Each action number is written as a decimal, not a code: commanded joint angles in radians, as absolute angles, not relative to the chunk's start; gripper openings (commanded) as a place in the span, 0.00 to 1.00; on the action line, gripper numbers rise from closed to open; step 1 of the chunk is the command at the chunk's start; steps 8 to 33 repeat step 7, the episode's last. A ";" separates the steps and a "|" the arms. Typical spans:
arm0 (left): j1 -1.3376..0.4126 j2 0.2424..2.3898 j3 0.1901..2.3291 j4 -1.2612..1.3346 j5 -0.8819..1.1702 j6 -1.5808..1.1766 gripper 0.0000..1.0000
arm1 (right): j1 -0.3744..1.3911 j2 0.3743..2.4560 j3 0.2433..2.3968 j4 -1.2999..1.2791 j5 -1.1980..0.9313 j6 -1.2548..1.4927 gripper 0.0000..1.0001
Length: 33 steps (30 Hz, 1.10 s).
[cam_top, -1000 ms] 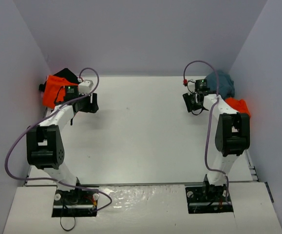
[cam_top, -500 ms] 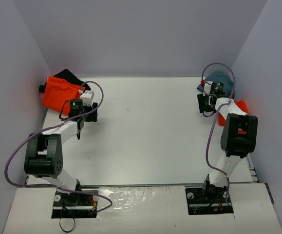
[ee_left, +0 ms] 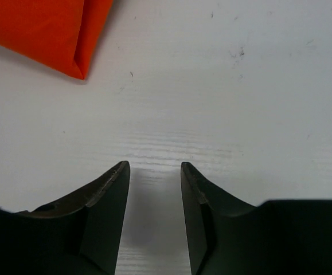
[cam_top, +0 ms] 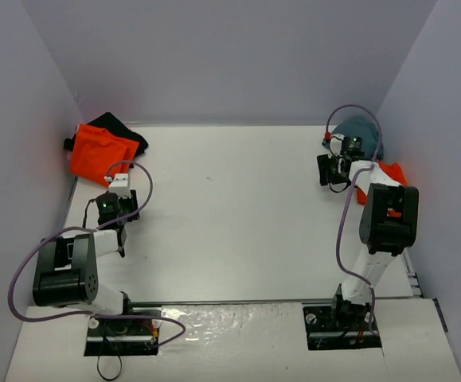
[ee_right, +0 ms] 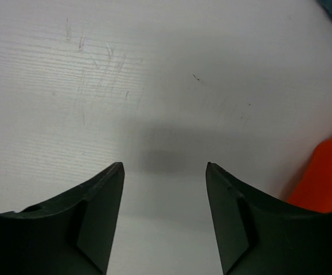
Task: Fold and stack the t-shirts
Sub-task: Neatly place the folded tshirt to the corner
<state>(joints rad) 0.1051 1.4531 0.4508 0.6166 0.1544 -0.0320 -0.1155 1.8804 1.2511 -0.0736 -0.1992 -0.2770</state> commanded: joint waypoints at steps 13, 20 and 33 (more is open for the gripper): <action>0.045 1.520 0.384 1.048 0.021 -0.024 0.39 | -0.154 1.793 1.245 -0.018 -0.297 -0.242 0.64; 0.045 1.520 0.384 1.048 0.021 -0.024 0.39 | -0.154 1.793 1.245 -0.018 -0.297 -0.242 0.64; 0.045 1.520 0.384 1.048 0.021 -0.024 0.39 | -0.154 1.793 1.245 -0.018 -0.297 -0.242 0.64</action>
